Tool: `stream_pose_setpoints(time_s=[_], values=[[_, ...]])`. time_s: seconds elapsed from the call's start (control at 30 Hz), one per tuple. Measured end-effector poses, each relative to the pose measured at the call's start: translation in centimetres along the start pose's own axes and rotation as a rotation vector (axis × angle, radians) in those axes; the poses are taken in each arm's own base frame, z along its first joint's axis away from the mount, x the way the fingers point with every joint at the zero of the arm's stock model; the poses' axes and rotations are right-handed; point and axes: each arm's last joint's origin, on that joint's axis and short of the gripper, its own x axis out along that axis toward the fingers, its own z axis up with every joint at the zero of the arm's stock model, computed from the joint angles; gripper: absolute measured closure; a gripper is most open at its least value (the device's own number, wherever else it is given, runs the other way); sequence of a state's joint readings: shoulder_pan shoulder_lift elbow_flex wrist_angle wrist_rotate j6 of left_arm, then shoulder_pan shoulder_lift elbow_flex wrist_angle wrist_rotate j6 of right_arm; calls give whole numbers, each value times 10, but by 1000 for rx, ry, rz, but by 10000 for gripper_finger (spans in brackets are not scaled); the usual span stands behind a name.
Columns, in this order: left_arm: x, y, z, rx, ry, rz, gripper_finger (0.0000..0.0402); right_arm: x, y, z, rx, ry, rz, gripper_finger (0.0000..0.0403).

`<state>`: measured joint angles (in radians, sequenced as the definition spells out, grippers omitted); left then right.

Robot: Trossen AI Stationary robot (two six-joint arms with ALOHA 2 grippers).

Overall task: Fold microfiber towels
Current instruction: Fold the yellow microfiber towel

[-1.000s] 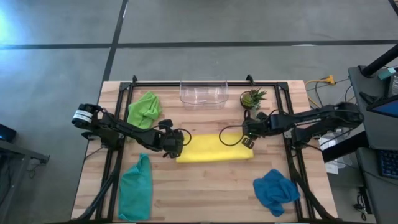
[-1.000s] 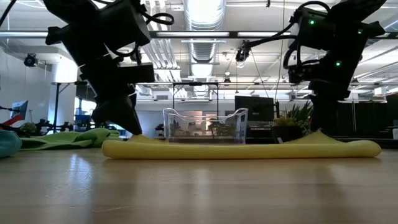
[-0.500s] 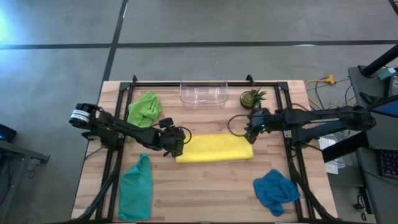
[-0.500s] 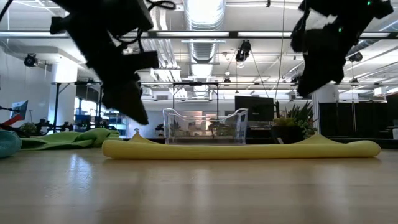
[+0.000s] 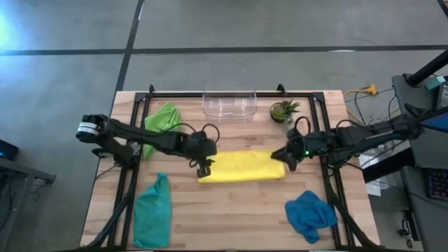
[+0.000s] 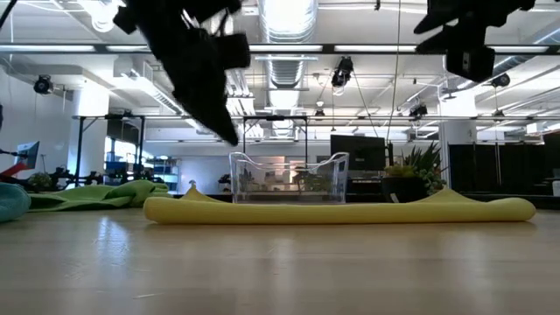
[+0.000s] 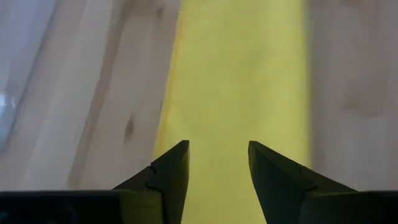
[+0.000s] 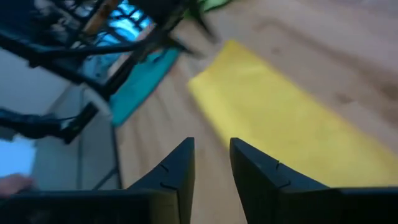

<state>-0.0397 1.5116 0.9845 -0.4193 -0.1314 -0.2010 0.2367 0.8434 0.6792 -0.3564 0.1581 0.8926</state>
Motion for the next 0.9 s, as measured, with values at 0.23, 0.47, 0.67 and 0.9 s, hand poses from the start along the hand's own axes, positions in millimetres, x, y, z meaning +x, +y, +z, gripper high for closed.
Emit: stream_pose_setpoints(time_s=[0.23,0.47,0.67,0.9], values=[[9,35,-14,-21,188,-1,300,24,27,-23,47,-2,70,319],[14,37,-21,112,210,-42,392,51,40,-42,79,-9,42,320],[30,37,-24,105,234,-49,396,65,46,-46,35,14,10,319],[60,36,-36,-8,338,-43,400,62,49,-42,-17,14,26,320]])
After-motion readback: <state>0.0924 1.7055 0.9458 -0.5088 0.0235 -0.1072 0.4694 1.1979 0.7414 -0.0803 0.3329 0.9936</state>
